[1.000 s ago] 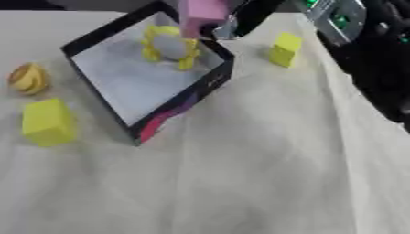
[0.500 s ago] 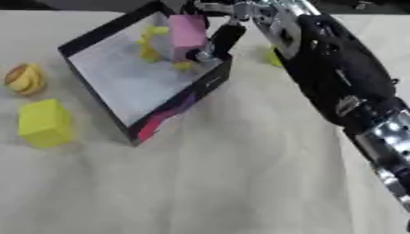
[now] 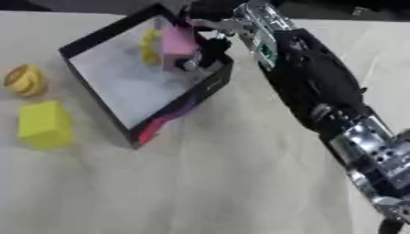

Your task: Pick up objects on the table and place them in the box.

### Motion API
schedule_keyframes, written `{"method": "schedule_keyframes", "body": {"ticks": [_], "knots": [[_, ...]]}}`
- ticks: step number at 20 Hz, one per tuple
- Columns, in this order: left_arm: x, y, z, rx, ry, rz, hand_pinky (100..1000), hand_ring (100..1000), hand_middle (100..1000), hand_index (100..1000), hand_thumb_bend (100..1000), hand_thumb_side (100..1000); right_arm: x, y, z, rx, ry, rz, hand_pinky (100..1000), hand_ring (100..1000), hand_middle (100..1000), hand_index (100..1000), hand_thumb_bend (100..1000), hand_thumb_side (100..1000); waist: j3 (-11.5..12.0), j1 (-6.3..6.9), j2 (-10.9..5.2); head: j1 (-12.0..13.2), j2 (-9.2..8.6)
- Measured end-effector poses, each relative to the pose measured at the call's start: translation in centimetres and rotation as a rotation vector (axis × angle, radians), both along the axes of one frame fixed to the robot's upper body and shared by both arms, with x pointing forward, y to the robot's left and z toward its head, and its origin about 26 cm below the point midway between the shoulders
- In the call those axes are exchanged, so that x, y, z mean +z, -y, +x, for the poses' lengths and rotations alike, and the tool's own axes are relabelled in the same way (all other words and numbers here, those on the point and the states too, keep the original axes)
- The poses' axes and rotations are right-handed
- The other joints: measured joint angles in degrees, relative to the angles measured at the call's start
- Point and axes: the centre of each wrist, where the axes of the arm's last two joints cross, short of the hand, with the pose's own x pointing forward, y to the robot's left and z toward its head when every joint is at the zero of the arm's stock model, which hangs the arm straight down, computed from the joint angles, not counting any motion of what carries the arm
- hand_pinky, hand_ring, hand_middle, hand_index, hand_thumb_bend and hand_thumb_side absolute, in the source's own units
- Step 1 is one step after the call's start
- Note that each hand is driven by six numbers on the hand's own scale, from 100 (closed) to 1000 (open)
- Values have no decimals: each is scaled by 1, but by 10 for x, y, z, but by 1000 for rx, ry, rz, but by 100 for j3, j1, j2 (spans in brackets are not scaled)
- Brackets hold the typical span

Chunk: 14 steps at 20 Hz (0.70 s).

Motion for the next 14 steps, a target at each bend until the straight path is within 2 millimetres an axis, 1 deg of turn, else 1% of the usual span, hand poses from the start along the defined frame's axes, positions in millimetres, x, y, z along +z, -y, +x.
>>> {"method": "schedule_keyframes", "body": {"ticks": [1, 3, 6, 8, 9, 10, 12, 14], "knots": [[0, 0, 0, 0, 0, 0, 834, 870, 827, 845, 100, 640, -1, 0, 0, -1, 2, -4, 922, 859, 795, 944, 237, 663, 3, -4, 0, -11, 0], [0, 0, 0, 0, 0, 1, 833, 870, 827, 844, 100, 641, -1, 3, 1, -12, 8, 4, 944, 873, 816, 957, 189, 644, 15, -11, 0, -32, 0], [0, 1, 0, -2, -1, -1, 834, 872, 828, 844, 100, 642, -1, 4, 2, -31, 26, 34, 965, 882, 838, 968, 162, 634, 32, -11, 0, -52, 0], [0, 2, 1, 0, -2, -3, 834, 874, 829, 844, 100, 643, -4, 5, 2, -45, 30, 51, 978, 891, 852, 975, 165, 635, 58, -11, 1, -82, 0], [0, 2, 1, 1, -2, -3, 834, 873, 829, 845, 100, 643, -5, 6, 3, -50, 30, 56, 999, 906, 867, 986, 195, 647, 72, -12, 1, -92, 0], [0, 2, 1, 1, -3, -4, 834, 873, 829, 845, 100, 643, -5, 6, 3, -54, 31, 59, 1000, 908, 869, 989, 204, 650, 82, -16, 1, -103, 0], [0, 2, 1, 2, -4, -5, 834, 873, 829, 845, 100, 644, -6, 6, 3, -59, 33, 52, 1000, 922, 886, 1000, 297, 685, 114, -31, 1, -134, 0], [0, 2, 1, 3, -6, -4, 834, 873, 830, 845, 100, 645, -6, 6, 3, -64, 40, 35, 1000, 925, 890, 1000, 335, 698, 133, -50, 1, -149, 0]]}}
